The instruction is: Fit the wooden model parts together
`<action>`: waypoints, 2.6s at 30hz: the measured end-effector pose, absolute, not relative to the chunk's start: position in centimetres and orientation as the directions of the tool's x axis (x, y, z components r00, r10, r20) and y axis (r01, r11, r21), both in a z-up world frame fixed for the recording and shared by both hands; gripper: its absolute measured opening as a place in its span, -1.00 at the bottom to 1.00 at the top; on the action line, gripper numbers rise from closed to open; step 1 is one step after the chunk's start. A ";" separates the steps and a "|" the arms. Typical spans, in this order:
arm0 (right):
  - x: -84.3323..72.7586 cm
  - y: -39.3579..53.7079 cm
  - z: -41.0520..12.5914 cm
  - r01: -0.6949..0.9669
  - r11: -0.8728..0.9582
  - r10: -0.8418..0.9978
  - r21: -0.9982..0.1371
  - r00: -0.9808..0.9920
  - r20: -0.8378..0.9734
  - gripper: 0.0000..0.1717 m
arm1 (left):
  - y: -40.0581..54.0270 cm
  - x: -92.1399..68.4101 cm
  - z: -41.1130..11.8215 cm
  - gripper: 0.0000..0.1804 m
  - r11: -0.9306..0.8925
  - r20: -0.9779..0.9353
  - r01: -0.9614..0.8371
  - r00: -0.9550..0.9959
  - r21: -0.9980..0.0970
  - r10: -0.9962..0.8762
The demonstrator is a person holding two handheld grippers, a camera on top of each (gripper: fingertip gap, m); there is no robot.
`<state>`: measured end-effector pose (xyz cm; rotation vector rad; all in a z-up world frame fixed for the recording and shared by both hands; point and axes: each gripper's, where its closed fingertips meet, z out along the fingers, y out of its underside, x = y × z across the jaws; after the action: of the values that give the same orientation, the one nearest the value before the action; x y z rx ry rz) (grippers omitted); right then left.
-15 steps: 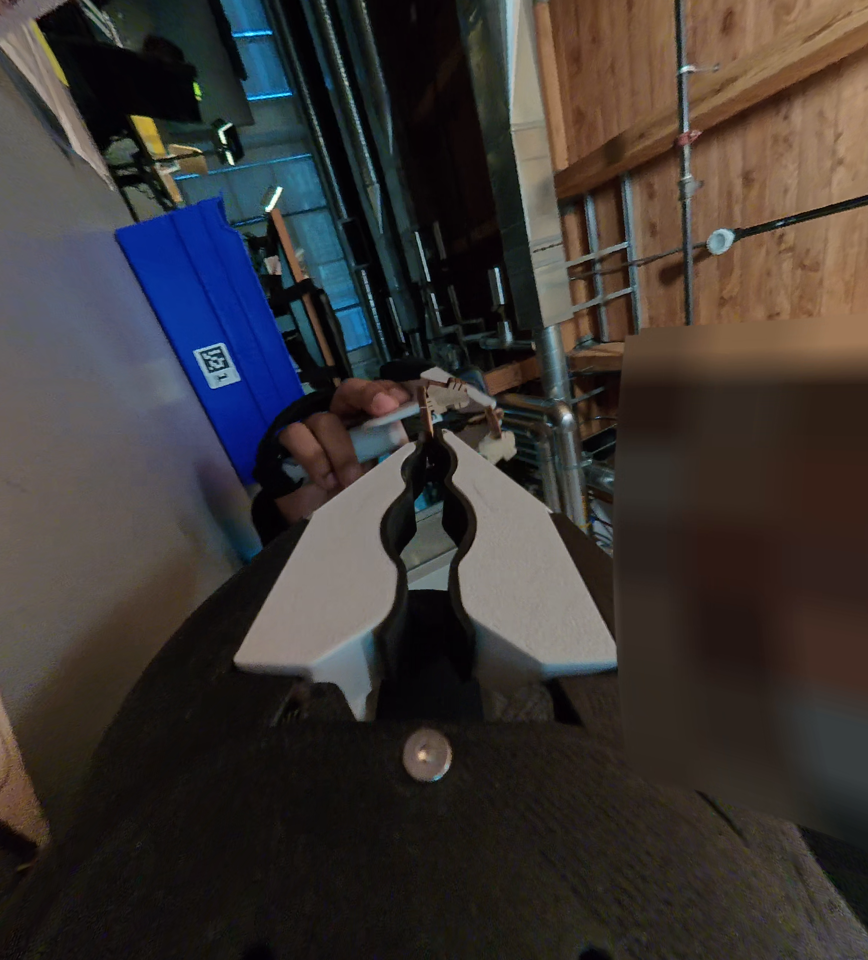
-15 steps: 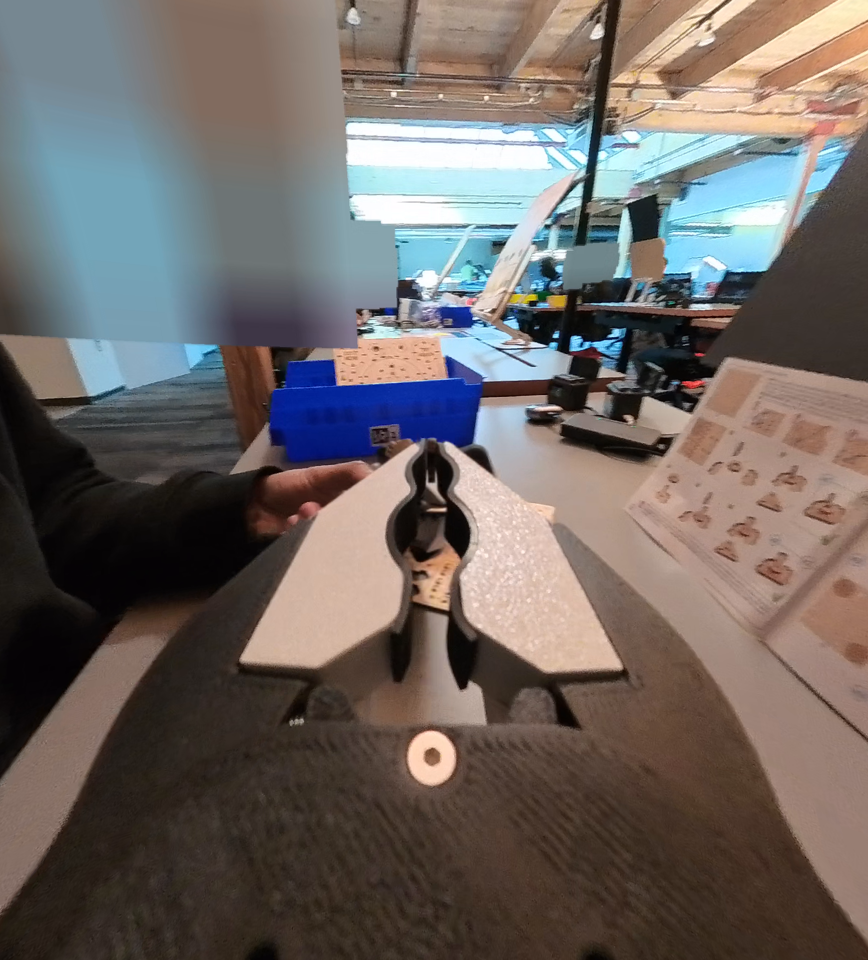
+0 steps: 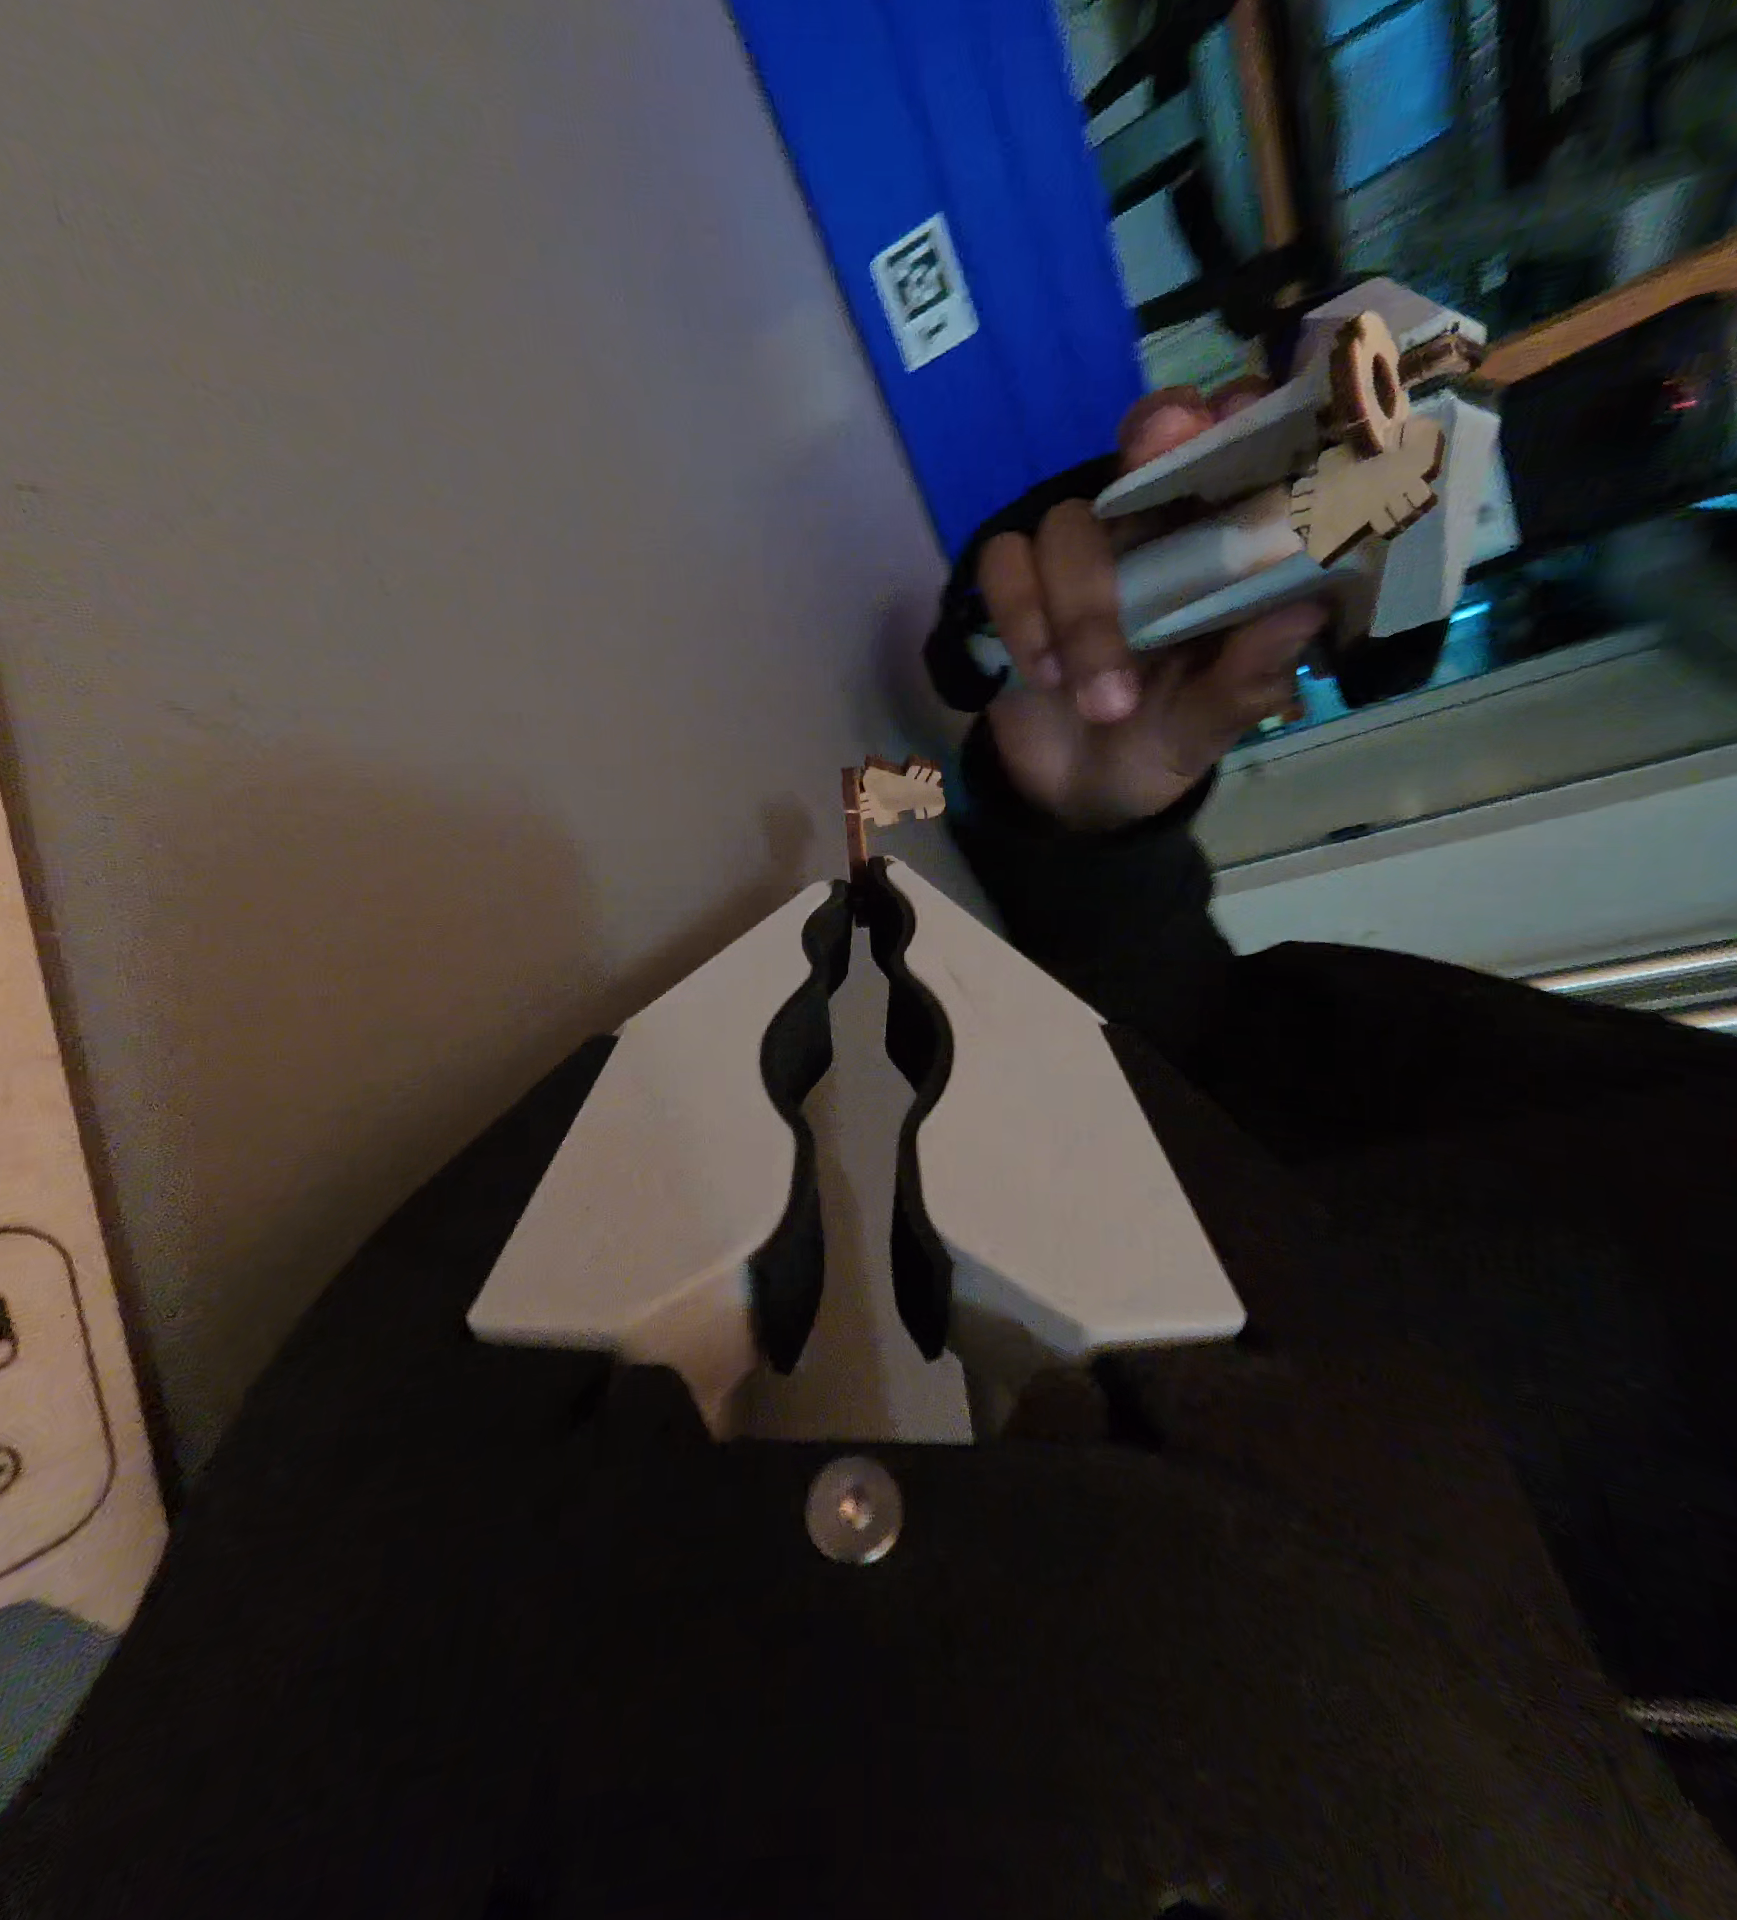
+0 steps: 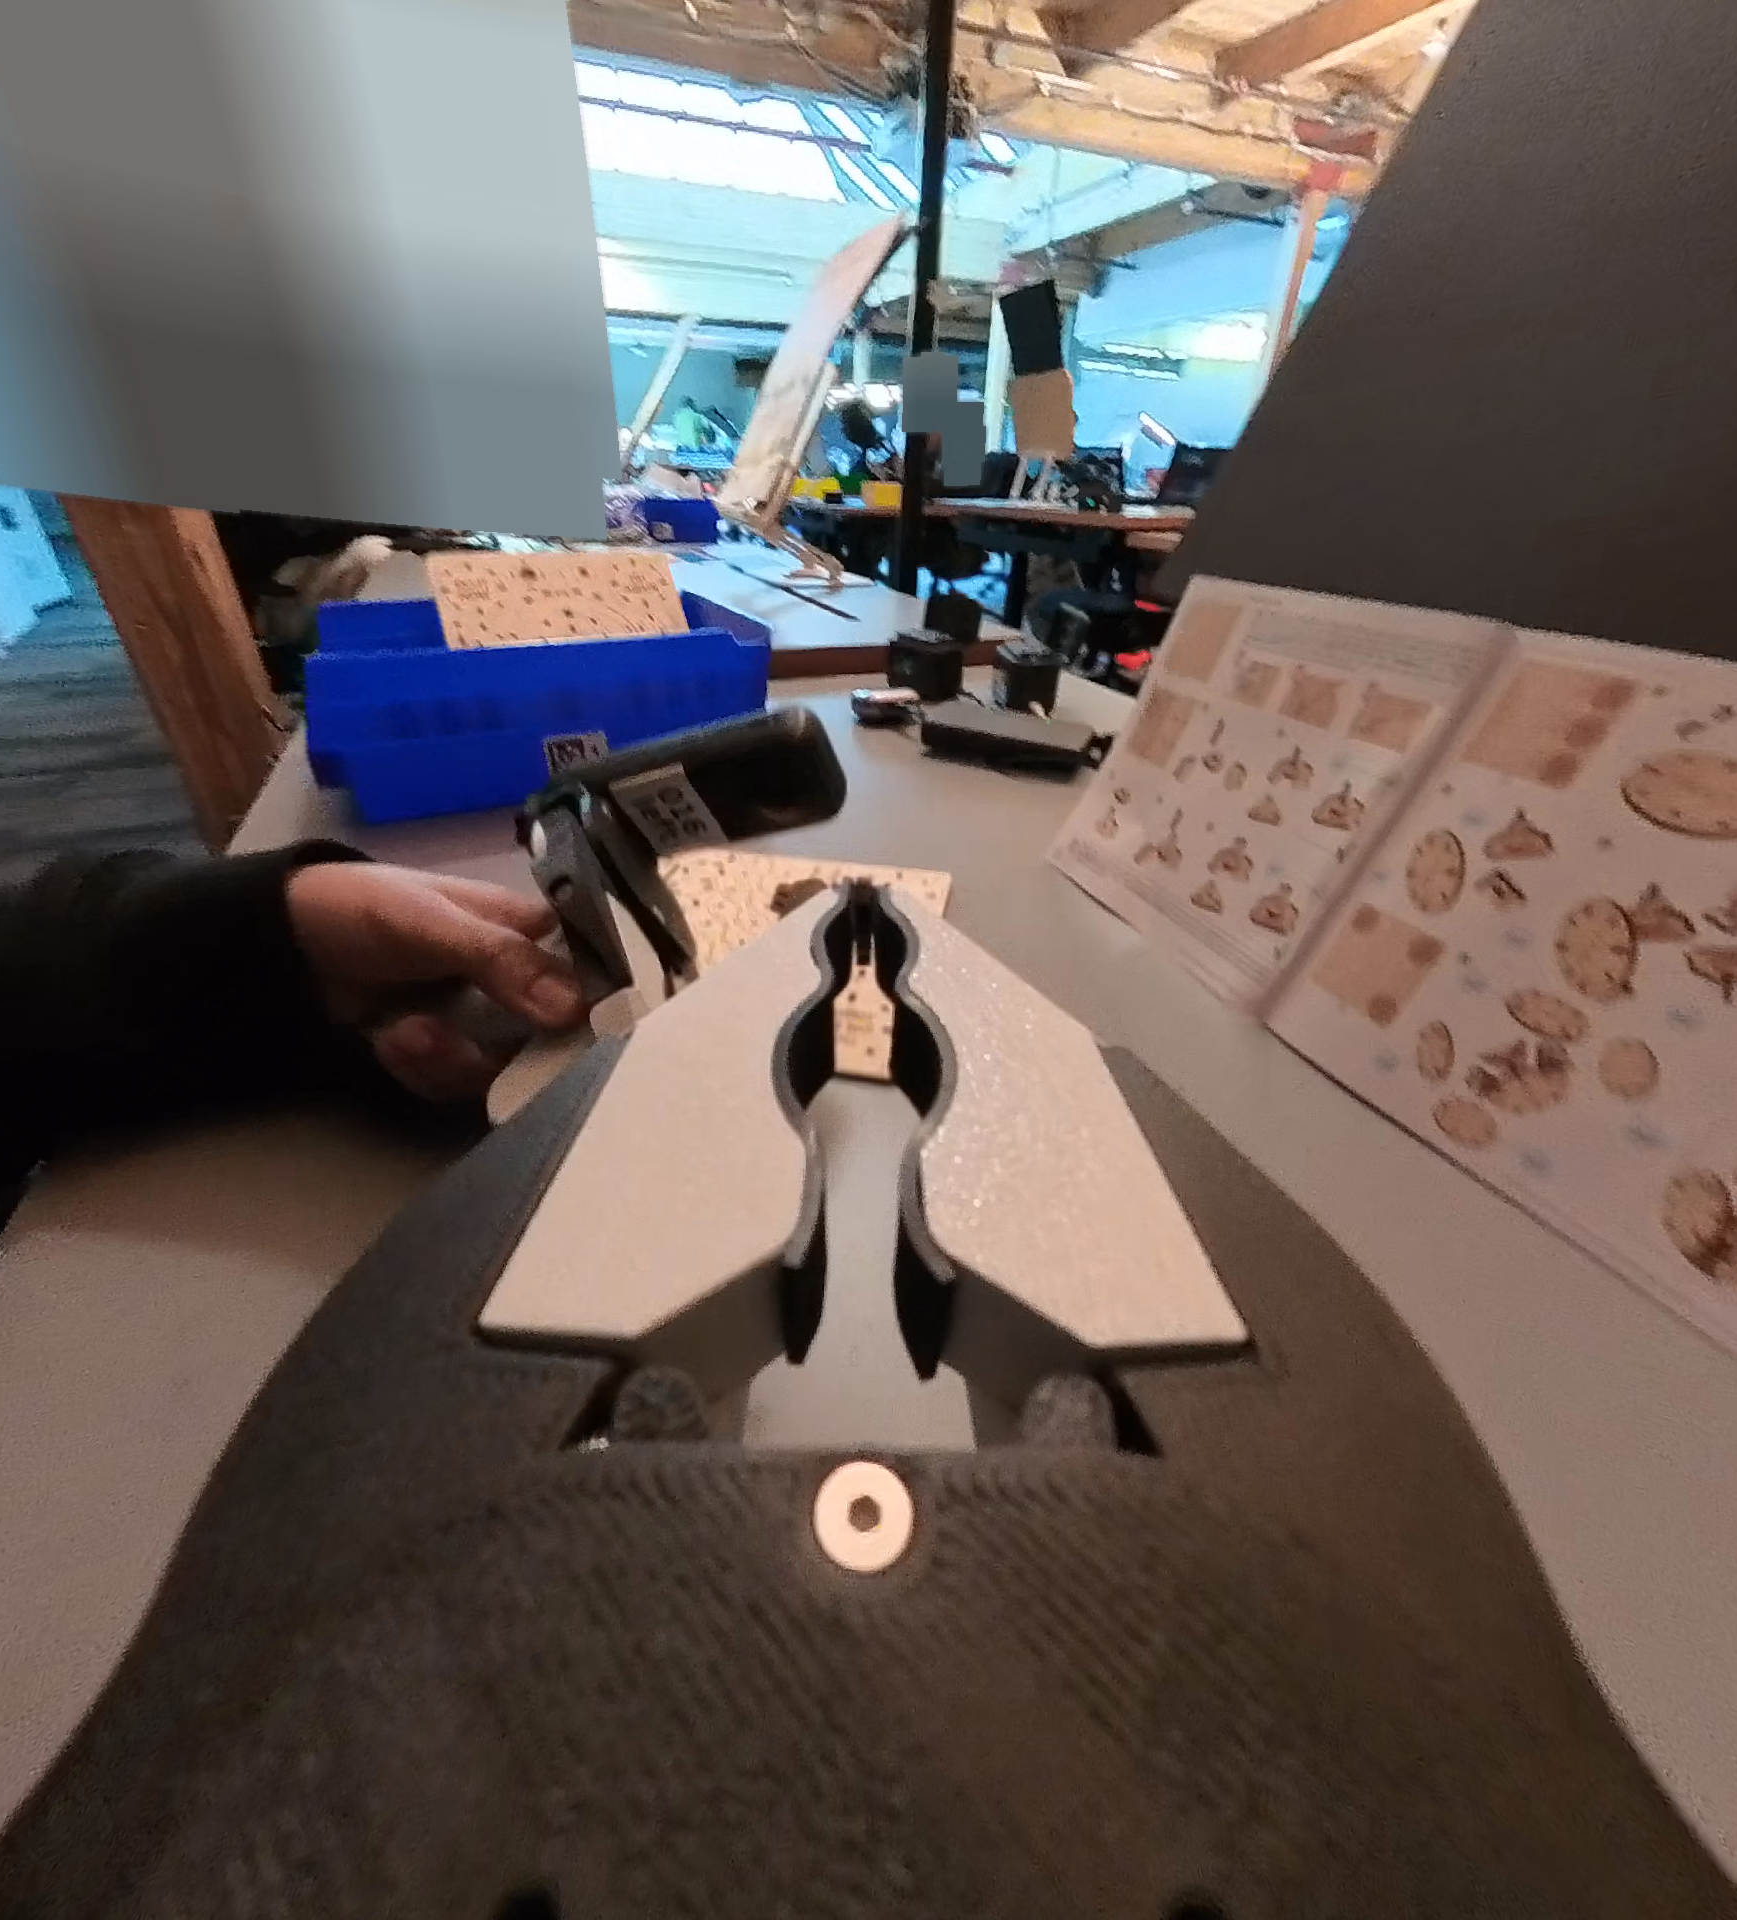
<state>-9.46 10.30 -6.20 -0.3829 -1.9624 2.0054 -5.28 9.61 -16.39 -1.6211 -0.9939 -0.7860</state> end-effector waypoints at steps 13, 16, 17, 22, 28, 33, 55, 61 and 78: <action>-5.0 14.1 -10.0 0.036 0.096 0.490 -0.995 -0.872 0.016 -1.00 | 9.9 -2.1 -18.4 -0.78 -0.259 0.779 0.877 0.479 -0.404 0.404; -4.9 14.1 -10.0 0.041 0.093 0.480 -0.995 -0.877 0.009 -1.00 | 9.1 -1.8 -18.0 -0.78 -0.270 0.756 0.868 0.495 -0.417 0.428; -4.9 14.1 -10.0 0.048 0.095 0.475 -0.994 -0.880 0.002 -1.00 | 8.9 -2.1 -17.5 -0.77 -0.256 0.752 0.858 0.514 -0.445 0.414; -4.8 13.4 -11.4 0.162 0.146 0.412 -0.976 -0.907 -0.089 -1.00 | 8.3 -5.0 -15.3 -0.65 -0.232 0.590 0.702 0.699 -0.673 0.404; -3.5 13.0 -15.5 0.388 0.341 0.343 -0.856 -0.899 -0.271 -1.00 | 8.7 -6.5 -16.7 -0.58 -0.429 0.418 0.548 0.833 -0.718 0.363; -3.2 13.4 -16.5 0.472 0.369 0.332 -0.800 -0.871 -0.361 -1.00 | 9.4 -5.7 -18.6 -0.59 -0.562 0.349 0.450 0.893 -0.694 0.284; -3.3 11.2 -17.4 0.230 0.586 0.272 -0.777 -0.959 -0.078 -0.56 | 9.5 -3.5 -19.3 -0.91 -0.604 0.321 0.398 0.917 -0.691 0.236; -4.0 10.5 -18.3 0.200 0.636 0.207 -0.745 -0.975 -0.085 -0.57 | 10.0 -3.9 -18.8 -0.90 -0.577 0.288 0.374 0.928 -0.726 0.239; -4.4 9.8 -19.6 0.115 0.751 0.161 -0.650 -0.987 0.012 -0.71 | 10.4 -3.9 -18.0 -1.00 -0.555 0.214 0.312 0.948 -0.771 0.236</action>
<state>-4.39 9.78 -19.62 -0.2271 -2.8765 1.0613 -3.94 10.39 -17.99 -2.1826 -0.3854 -0.1062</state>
